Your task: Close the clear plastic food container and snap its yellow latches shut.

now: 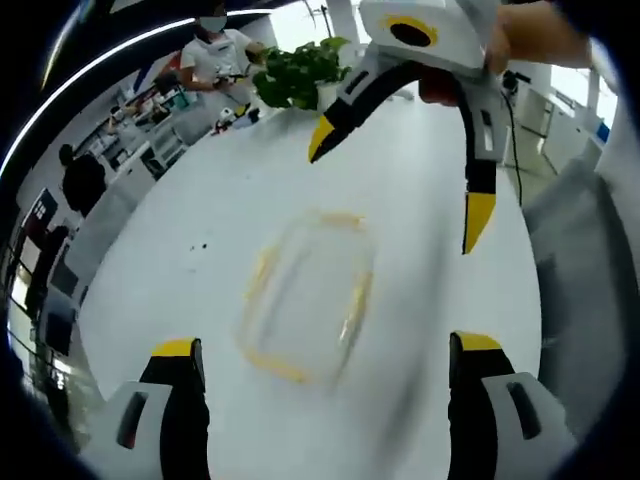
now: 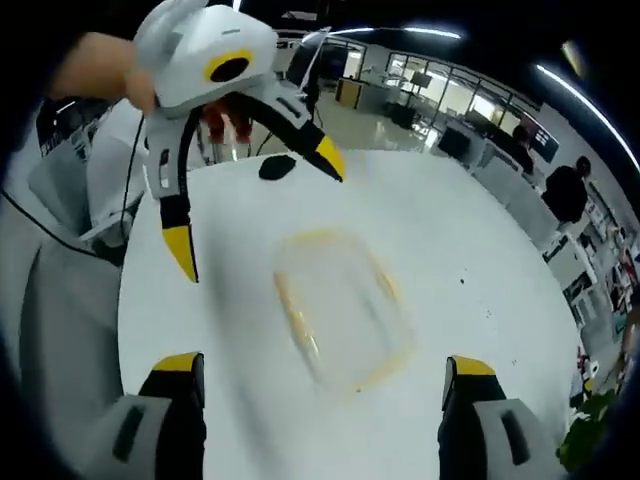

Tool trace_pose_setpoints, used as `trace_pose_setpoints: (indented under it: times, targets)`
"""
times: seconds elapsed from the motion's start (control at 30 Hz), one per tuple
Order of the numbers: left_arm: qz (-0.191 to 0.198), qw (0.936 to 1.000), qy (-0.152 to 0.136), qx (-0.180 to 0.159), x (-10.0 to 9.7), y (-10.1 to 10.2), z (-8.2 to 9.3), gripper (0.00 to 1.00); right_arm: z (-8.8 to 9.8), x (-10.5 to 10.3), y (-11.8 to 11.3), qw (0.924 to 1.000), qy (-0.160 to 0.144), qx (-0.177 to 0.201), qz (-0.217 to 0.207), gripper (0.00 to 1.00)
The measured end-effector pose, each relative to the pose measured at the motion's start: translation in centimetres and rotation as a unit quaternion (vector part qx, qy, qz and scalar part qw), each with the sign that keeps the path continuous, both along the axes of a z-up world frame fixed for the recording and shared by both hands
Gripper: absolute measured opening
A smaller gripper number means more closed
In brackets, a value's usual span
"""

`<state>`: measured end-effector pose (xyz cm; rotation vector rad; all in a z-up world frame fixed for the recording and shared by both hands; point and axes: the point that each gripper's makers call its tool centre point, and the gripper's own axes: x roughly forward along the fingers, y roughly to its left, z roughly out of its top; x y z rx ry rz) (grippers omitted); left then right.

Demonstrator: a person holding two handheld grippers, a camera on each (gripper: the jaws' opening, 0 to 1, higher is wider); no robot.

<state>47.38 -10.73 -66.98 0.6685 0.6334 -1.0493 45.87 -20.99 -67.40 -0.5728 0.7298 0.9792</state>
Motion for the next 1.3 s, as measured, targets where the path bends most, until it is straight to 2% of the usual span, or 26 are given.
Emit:
trace_pose_setpoints:
  times: [0.03, 0.07, 0.1, 0.2, 0.3, 0.37, 0.47, 0.57, 0.63, 0.67, 0.8, 0.93, 1.03, 1.13, 1.17, 1.3]
  targets:
    - [0.006, 1.0000, -0.002, -0.004, -0.2, 0.1, 0.3, 0.99, 0.2, -0.2, -0.2, 0.9999, 0.000, 0.005, -0.010, 0.99]
    - [0.029, 0.9992, 0.005, -0.026, -0.4, 0.1, 0.7, 0.99, 0.5, -0.5, -0.7, 0.9998, -0.005, 0.009, -0.018, 0.99]
    - [0.036, 0.9985, 0.017, -0.038, -0.8, 0.1, 0.9, 0.99, 0.8, -0.7, -0.9, 0.9995, -0.010, 0.015, -0.027, 0.99]
    - [0.047, 0.9971, 0.007, -0.059, -1.9, 0.5, 1.8, 0.99, 2.1, -1.8, -1.6, 0.9974, -0.014, 0.047, -0.053, 0.99]
    - [0.066, 0.9933, 0.016, -0.093, -3.3, 0.9, 2.5, 0.99, 2.8, -3.1, -2.1, 0.9964, -0.015, 0.059, -0.059, 0.99]
    - [0.081, 0.9911, 0.018, -0.104, -4.5, 1.7, 2.9, 0.94, 3.6, -4.1, -2.4, 0.9952, -0.029, 0.071, -0.061, 0.99]
    - [0.100, 0.9862, 0.022, -0.131, -6.3, 2.6, 3.7, 0.88, 4.1, -5.6, -2.8, 0.9930, -0.030, 0.088, -0.073, 0.99]
    - [0.105, 0.9860, 0.019, -0.128, -8.2, 3.6, 3.8, 0.94, 4.7, -7.0, -3.5, 0.9899, -0.037, 0.100, -0.093, 0.99]
    - [0.104, 0.9849, -0.002, -0.138, -9.2, 3.8, 4.3, 0.98, 4.9, -8.1, -4.0, 0.9892, -0.045, 0.101, -0.097, 0.99]
    - [0.106, 0.9851, -0.003, -0.136, -9.9, 4.2, 4.2, 0.99, 5.0, -8.2, -4.3, 0.9878, -0.050, 0.104, -0.105, 0.99]
    - [0.113, 0.9836, 0.000, -0.141, -11.9, 4.9, 4.1, 0.99, 5.2, -9.8, -4.8, 0.9822, -0.049, 0.123, -0.133, 0.99]
    - [0.131, 0.9791, 0.003, -0.155, -13.5, 6.0, 4.6, 0.99, 5.2, -12.1, -5.0, 0.9799, -0.044, 0.133, -0.142, 0.99]
    - [0.137, 0.9791, -0.003, -0.150, -15.0, 7.1, 4.6, 0.99, 5.2, -13.8, -5.3, 0.9776, -0.047, 0.141, -0.149, 0.99]
    - [0.158, 0.9737, 0.010, -0.164, -16.5, 8.0, 4.7, 0.99, 4.8, -15.5, -5.8, 0.9790, -0.048, 0.125, -0.154, 0.99]
    - [0.163, 0.9728, 0.007, -0.165, -16.8, 8.3, 4.7, 0.99, 4.8, -15.9, -6.0, 0.9787, -0.048, 0.124, -0.157, 0.99]
    - [0.185, 0.9691, 0.017, -0.162, -18.9, 9.2, 4.3, 0.99, 5.6, -18.6, -7.2, 0.9740, -0.041, 0.136, -0.177, 0.99]
